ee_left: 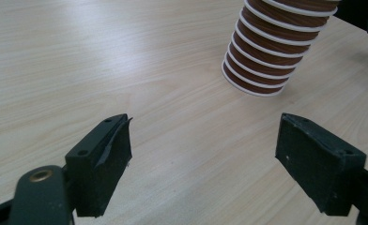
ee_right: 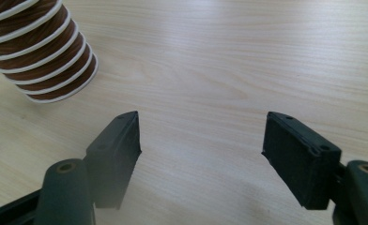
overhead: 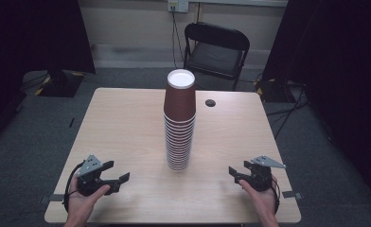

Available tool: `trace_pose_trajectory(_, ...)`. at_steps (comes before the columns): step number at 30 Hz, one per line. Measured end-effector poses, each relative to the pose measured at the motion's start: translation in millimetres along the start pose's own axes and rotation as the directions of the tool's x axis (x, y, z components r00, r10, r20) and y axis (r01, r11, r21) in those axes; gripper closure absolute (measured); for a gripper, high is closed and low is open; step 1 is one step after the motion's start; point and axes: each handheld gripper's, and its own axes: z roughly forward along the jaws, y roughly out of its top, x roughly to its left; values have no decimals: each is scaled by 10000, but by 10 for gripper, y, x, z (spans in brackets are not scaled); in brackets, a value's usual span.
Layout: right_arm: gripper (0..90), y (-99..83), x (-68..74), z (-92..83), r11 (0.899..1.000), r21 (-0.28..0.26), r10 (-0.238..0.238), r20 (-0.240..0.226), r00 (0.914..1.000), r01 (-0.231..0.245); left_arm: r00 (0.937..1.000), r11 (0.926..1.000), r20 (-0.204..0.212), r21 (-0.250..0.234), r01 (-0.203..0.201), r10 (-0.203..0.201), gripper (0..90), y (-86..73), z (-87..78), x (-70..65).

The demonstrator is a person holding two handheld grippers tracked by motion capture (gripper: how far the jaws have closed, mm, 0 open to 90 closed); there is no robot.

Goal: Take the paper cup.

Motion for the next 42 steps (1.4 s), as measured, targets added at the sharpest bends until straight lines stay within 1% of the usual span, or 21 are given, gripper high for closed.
trace_pose_trajectory(2,274,1,0,-8,10000,-31,28,-65,10000,-28,10000,10000,83,23,14,-15,181,1,10,9)
trace_pose_trajectory(4,261,5,5,-5,10000,-53,26,-120,9999,-27,9999,9999,34,33,109,-110,180,-2,22,9)
trace_pose_trajectory(5,261,9,7,-2,10000,-44,10,-202,9998,-11,9999,9999,86,46,101,-101,180,-1,28,12)
trace_pose_trajectory(7,237,21,23,7,10000,-48,-65,-237,9997,64,10000,9999,19,85,55,-55,179,-2,36,18)
trace_pose_trajectory(10,205,45,61,21,9999,12,-99,-559,9984,100,10000,10000,76,83,35,-36,179,0,46,22)
trace_pose_trajectory(11,191,52,74,19,9999,16,-123,-618,9980,125,9999,9999,68,75,124,-124,179,3,53,19)
trace_pose_trajectory(13,193,66,94,10,9999,-21,-151,-897,9959,150,9999,9999,69,61,121,-121,179,5,54,20)
trace_pose_trajectory(14,176,74,110,3,9997,29,-224,-933,9954,227,10000,10000,18,2,83,-83,179,6,54,2)
trace_pose_trajectory(16,166,89,138,-7,9995,-6,-316,-1099,9934,317,10000,10000,81,56,32,-33,179,-3,51,-16)
trace_pose_trajectory(18,164,121,181,-23,9987,-178,-489,-1195,9916,471,9999,10000,99,71,-39,38,179,-12,38,-37)
trace_pose_trajectory(21,162,177,253,-63,9980,-401,-548,-1439,9881,495,9999,9999,68,31,-134,133,179,-22,20,-54)
trace_pose_trajectory(22,162,203,280,-83,9971,-536,-609,-1551,9860,532,9998,9998,-15,-27,-175,175,179,-27,8,-55)
trace_pose_trajectory(24,162,247,314,-116,9954,-706,-755,-1579,9846,650,9999,9999,-3,-31,-150,150,179,-27,14,-54)
trace_pose_trajectory(25,162,247,314,-116,9954,-706,-755,-1579,9846,650,9999,9999,-3,-31,-150,150,179,-27,14,-54)
trace_pose_trajectory(26,156,311,342,-152,9934,-925,-821,-1662,9827,673,9998,9998,-50,-16,-176,175,179,-26,21,-54)
trace_pose_trajectory(28,156,332,351,-160,9925,-1016,-844,-1695,9819,677,9999,9999,-38,-30,-162,162,179,-25,26,-53)
trace_pose_trajectory(29,156,393,373,-182,9907,-1168,-899,-1818,9792,693,9998,9998,-45,-47,-183,183,179,-25,33,-53)
trace_pose_trajectory(30,156,393,373,-182,9907,-1168,-899,-1818,9792,693,9998,9998,-45,-47,-183,183,179,-25,33,-53)
trace_pose_trajectory(31,156,448,391,-197,9880,-1352,-993,-1912,9765,740,9998,9998,-59,-43,-197,196,179,-21,38,-52)
trace_pose_trajectory(36,141,615,472,-229,9792,-1854,-1233,-2220,9672,823,9998,9998,-82,-43,-208,207,179,-25,34,-56)
trace_pose_trajectory(42,138,777,586,-286,9683,-2277,-1626,-2636,9508,1025,9997,9997,-82,-29,-224,224,179,-24,41,-53)
